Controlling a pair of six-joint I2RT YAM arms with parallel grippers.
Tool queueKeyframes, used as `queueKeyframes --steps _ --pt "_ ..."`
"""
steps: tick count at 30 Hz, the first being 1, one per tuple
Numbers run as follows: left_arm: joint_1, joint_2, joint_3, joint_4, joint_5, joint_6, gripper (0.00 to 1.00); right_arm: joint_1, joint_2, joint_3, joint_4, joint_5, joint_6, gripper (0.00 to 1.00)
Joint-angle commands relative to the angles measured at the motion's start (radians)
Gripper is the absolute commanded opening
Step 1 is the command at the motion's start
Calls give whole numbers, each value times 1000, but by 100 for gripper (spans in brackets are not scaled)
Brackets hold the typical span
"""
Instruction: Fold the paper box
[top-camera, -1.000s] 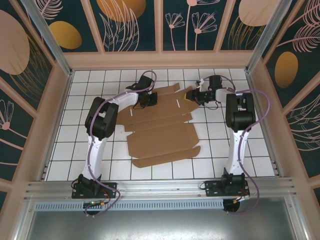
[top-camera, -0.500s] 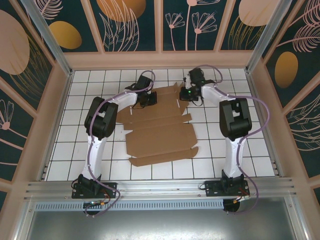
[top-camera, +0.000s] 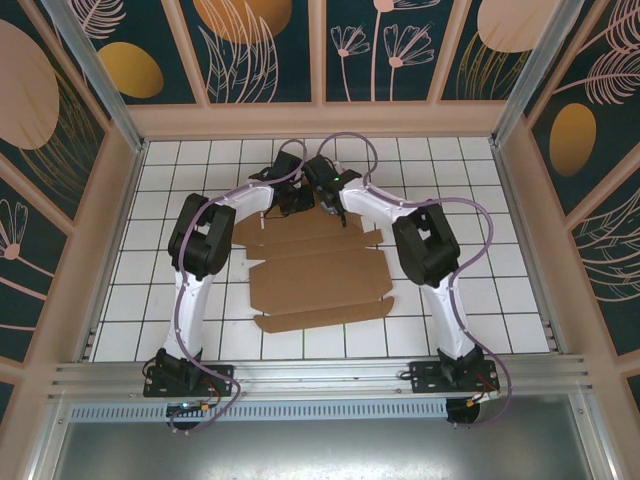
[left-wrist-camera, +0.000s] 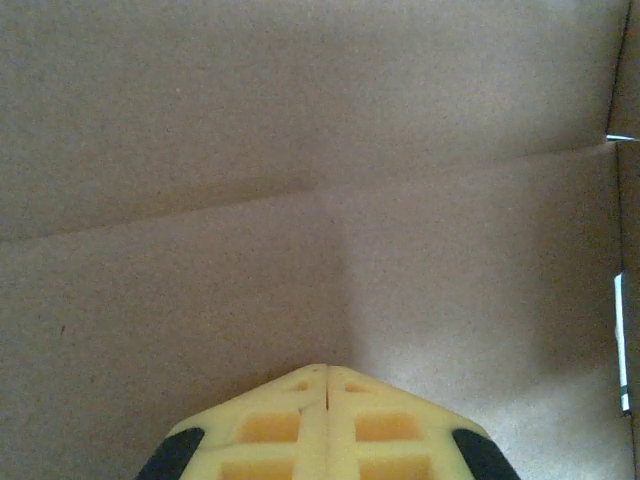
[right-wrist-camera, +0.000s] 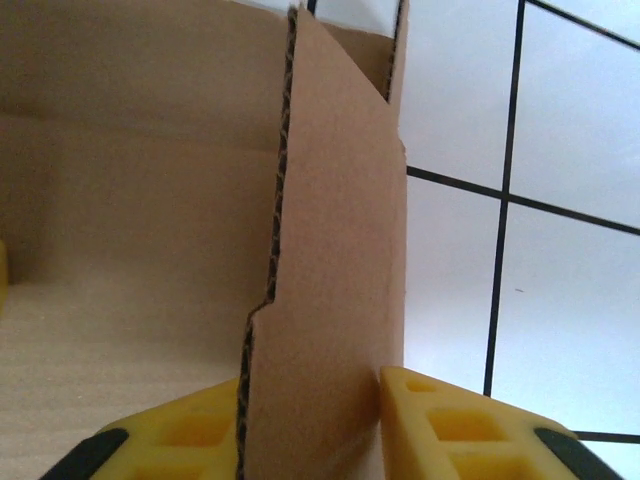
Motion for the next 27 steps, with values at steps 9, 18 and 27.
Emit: queueKeyframes --steps 9,18,27 --pt "4 13 -40 -56 56 -29 3 38 63 87 -8 -44 17 37" --pt "25 10 -52 -46 64 -43 3 -5 -37 -11 28 4 -10 47" --pt "42 5 -60 -39 69 -50 3 -126 -184 -203 148 -154 -6 51"
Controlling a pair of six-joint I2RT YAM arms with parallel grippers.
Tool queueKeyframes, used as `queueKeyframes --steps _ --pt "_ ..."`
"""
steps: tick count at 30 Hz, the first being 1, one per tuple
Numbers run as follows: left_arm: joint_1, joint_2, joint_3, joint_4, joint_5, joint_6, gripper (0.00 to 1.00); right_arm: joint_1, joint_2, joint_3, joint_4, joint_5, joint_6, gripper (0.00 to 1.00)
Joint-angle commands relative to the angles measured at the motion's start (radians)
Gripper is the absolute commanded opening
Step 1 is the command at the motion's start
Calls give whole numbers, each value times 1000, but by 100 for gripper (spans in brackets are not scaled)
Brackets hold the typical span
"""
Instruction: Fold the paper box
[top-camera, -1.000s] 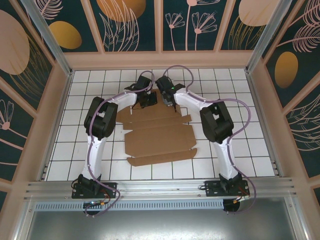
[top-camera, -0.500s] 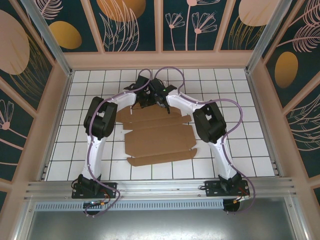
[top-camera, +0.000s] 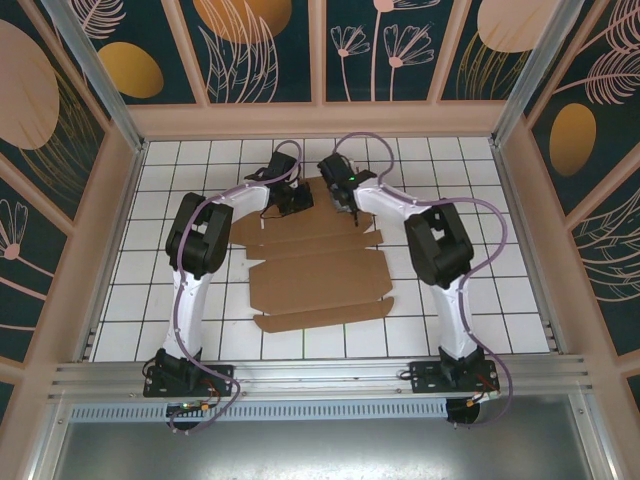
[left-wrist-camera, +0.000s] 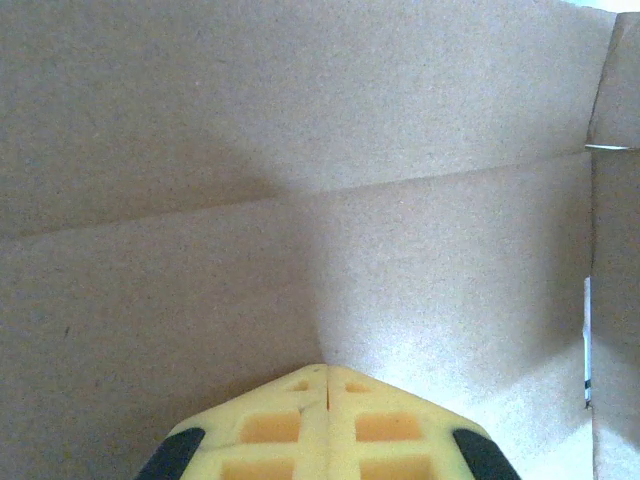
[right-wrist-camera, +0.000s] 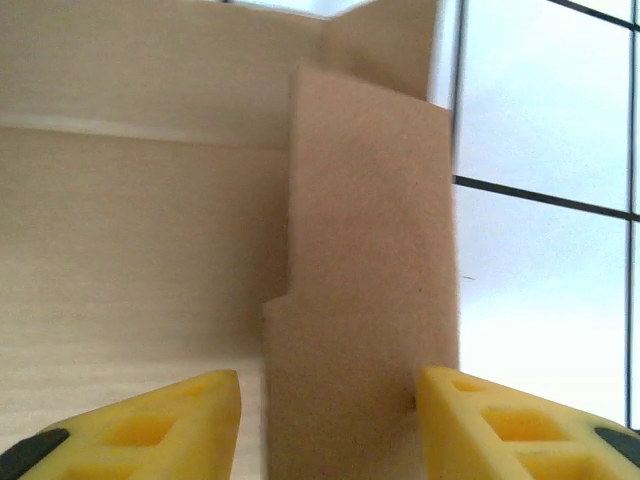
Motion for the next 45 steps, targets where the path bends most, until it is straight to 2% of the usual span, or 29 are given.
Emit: queueKeyframes --steps 1,3,6,9,11,15,20,23,27,30,32,38,39,42,45 --pt "11 7 -36 -75 -9 -8 3 -34 -98 -71 71 -123 5 56" --pt "12 8 -34 -75 -6 -9 3 -90 -121 -108 96 -175 8 64" --pt "16 9 -36 -73 -5 -11 3 -132 -133 -137 110 -220 -3 63" --pt "19 12 -38 -73 -6 -10 3 -164 -131 -148 115 -230 -22 49" --pt "19 14 -36 -72 -3 -11 3 -169 -122 -151 118 -197 -46 34" --pt "19 15 -36 -72 0 -12 3 -161 -70 -116 84 -126 -89 16" --pt "19 15 -35 -73 -2 -14 3 -59 -12 -96 101 212 -202 1" --pt "18 16 -33 -73 -1 -15 3 14 52 -80 134 402 -317 2" --pt "19 15 -34 -73 0 -16 3 58 131 -42 130 506 -357 3" --pt "19 14 -37 -73 1 -16 3 62 125 -30 121 462 -321 4" --pt "18 9 -40 -72 0 -16 3 54 88 -35 121 389 -287 5" --pt "20 12 -42 -65 14 -27 3 -14 -90 -93 143 51 -154 6" --pt "20 14 -44 -63 22 -31 3 -19 -108 -103 147 36 -150 9" --pt "20 14 -45 -57 36 -36 3 -34 -124 -82 95 16 -130 24" --pt "20 11 -47 -57 37 -36 3 -81 -170 -108 97 -55 -84 31"
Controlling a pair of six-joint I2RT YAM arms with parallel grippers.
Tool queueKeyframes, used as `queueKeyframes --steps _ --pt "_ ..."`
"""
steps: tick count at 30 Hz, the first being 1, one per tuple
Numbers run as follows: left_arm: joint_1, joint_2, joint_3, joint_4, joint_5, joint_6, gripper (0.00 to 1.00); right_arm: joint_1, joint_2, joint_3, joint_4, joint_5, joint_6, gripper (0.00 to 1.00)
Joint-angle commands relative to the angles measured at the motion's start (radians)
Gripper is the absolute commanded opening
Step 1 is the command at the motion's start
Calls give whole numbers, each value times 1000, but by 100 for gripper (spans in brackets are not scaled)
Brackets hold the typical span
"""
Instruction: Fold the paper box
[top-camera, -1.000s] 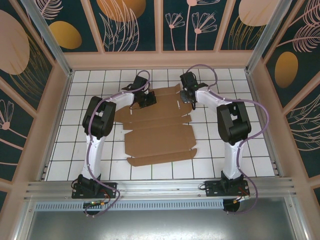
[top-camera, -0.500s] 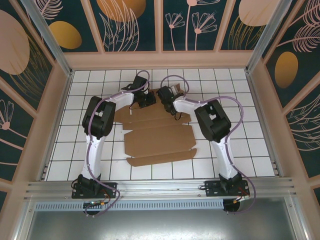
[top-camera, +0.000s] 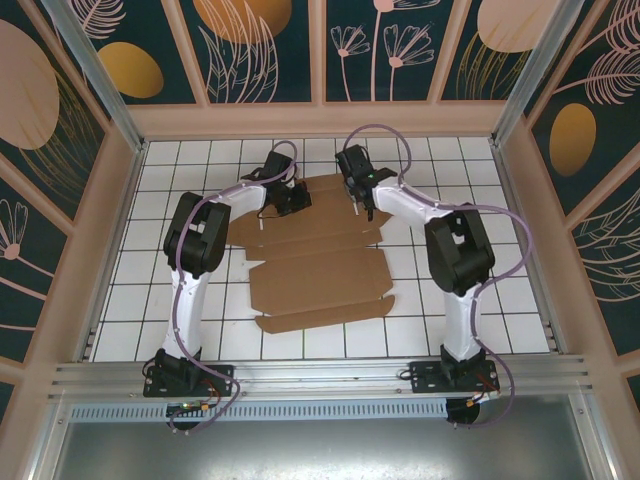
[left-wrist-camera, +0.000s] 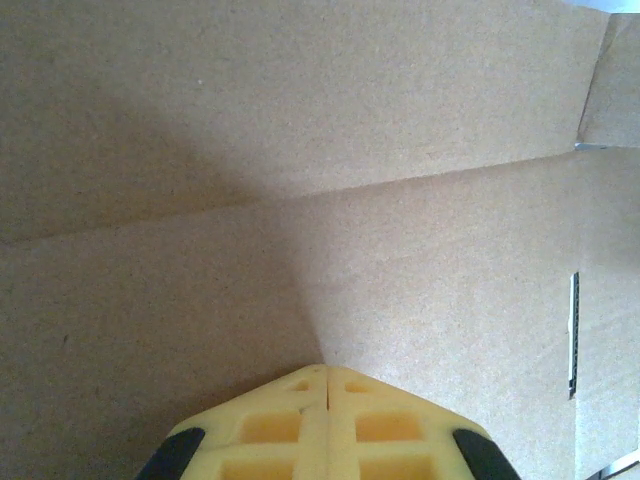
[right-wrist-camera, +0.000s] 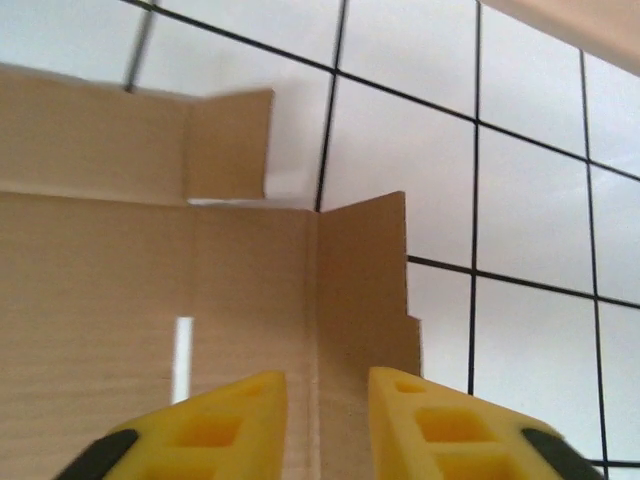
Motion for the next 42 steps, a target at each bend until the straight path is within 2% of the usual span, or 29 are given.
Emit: queueKeyframes --steps 1,4,9,11,17,22,24,27,30,34,42 --pt "2 11 -35 -69 -10 -10 3 -57 -66 -36 -5 -154 98 33" --pt "5 12 -38 -72 -14 -7 3 -140 -152 -107 34 -326 178 44" --pt "5 5 -39 -61 2 -5 4 -227 -281 -290 110 -642 278 51" --pt "5 -6 -42 -47 19 -5 5 -242 -314 -369 133 -703 308 53" --pt "5 -62 -34 -23 46 -9 18 -243 -356 -558 223 -763 347 56" --pt "5 -220 -84 24 42 -25 37 -239 -380 -620 265 -734 376 56" --pt "5 -265 -109 25 47 -42 40 -240 -381 -631 270 -735 377 56" --pt "3 -313 -187 34 80 -126 37 -241 -362 -636 280 -767 377 56" --pt "0 -358 -370 130 142 -249 29 -243 -326 -634 292 -797 381 56" --pt "-9 -413 -542 182 119 -277 31 -256 -280 -639 323 -832 387 58" --pt "-8 -327 -555 164 60 -257 30 -266 -216 -640 368 -910 372 59"
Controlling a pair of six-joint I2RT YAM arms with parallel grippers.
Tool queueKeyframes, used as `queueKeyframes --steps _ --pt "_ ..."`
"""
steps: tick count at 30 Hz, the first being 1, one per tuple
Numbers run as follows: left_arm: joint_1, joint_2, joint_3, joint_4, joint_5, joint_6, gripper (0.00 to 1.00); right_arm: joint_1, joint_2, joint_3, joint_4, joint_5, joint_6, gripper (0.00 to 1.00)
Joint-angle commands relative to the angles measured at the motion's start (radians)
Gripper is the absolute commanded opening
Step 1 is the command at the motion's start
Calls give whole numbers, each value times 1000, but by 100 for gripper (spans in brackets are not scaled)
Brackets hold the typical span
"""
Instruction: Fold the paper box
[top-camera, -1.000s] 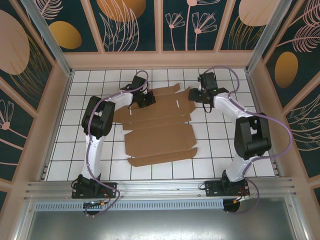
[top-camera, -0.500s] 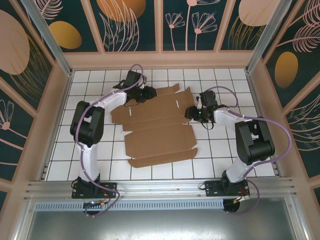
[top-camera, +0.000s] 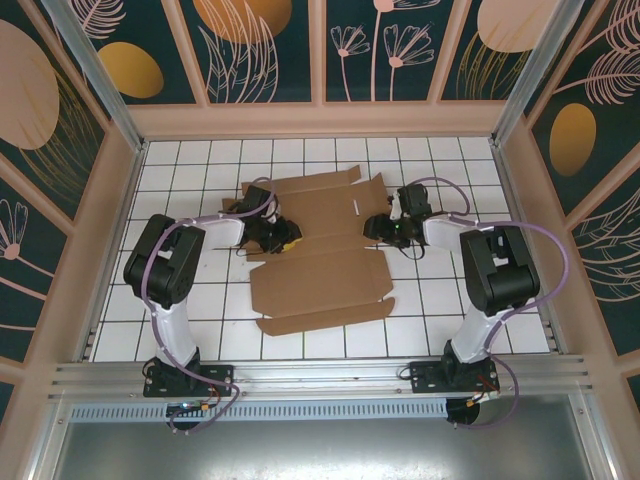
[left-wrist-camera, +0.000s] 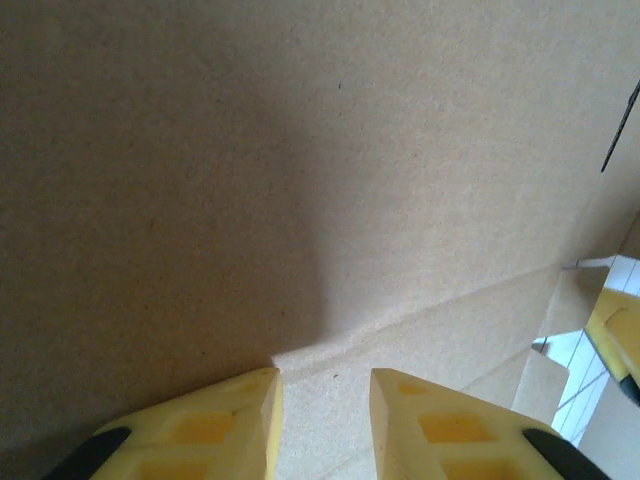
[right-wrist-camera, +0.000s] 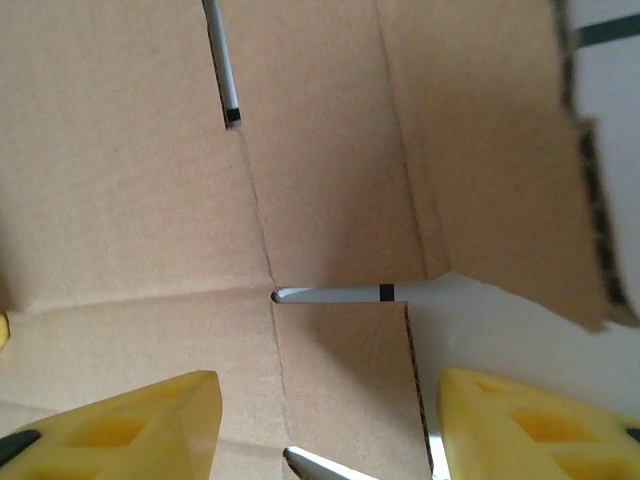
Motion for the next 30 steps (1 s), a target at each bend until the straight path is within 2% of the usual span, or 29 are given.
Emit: queueKeyframes --steps 1,4,10,17,22,26,30 --pt "-3 56 34 -13 -62 8 30 -11 25 -12 46 -69 -4 59" --pt "0 94 55 -53 -104 40 30 -12 30 -9 46 -87 -12 59" --pt "1 129 56 -65 -113 52 28 -8 -2 -3 61 -152 -5 55" --pt "1 127 51 -65 -109 53 28 57 -19 35 9 -122 -18 51" --pt "1 128 51 -66 -110 55 27 134 47 72 -28 -57 -45 51" --pt "1 127 50 -70 -112 56 27 157 84 107 -67 13 -62 50" --pt "1 114 48 -76 -117 62 27 144 2 113 -103 87 -87 49"
